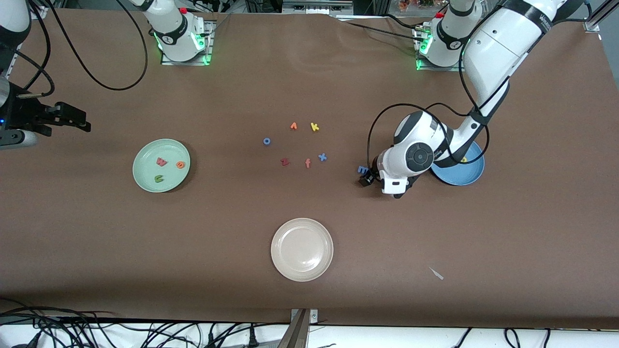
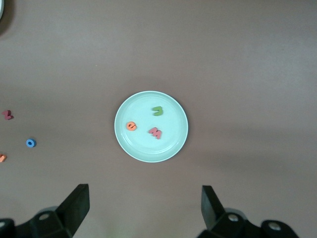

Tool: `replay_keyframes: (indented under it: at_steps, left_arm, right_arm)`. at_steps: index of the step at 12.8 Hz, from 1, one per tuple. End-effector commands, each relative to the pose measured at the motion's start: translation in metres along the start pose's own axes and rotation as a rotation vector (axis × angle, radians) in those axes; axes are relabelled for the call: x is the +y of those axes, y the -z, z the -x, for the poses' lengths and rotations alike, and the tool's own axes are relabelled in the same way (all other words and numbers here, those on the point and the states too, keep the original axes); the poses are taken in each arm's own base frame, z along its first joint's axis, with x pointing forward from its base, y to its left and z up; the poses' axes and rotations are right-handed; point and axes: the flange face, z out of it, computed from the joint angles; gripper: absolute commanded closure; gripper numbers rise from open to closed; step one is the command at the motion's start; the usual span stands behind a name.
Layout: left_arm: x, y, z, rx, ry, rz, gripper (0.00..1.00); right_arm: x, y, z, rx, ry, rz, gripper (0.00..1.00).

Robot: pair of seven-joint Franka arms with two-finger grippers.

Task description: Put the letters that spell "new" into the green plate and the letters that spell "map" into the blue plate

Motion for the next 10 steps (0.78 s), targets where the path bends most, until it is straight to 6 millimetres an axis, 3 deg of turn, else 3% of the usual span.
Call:
replay_keyframes:
  at_steps: [1,4,7,10]
  left_arm:
    - [0.005,0.001,0.006,0.015,0.074,0.056,0.04]
    - [0.010,-0.005,0.019,0.018,0.104,0.074,0.10]
    - [0.010,-0.013,0.023,0.015,0.112,0.068,0.23]
    - [0.010,-0.014,0.025,0.014,0.116,0.066,0.25]
  right_arm:
    - [-0.001,0.000,0.010,-0.040,0.014,-0.011,0.00]
    - [-0.008,0.002,0.008,-0.039,0.024,-0.013,0.00]
    - [-0.009,0.001,0.010,-0.052,0.024,-0.026,0.00]
    - [-0.011,0.003,0.010,-0.049,0.032,-0.021,0.00]
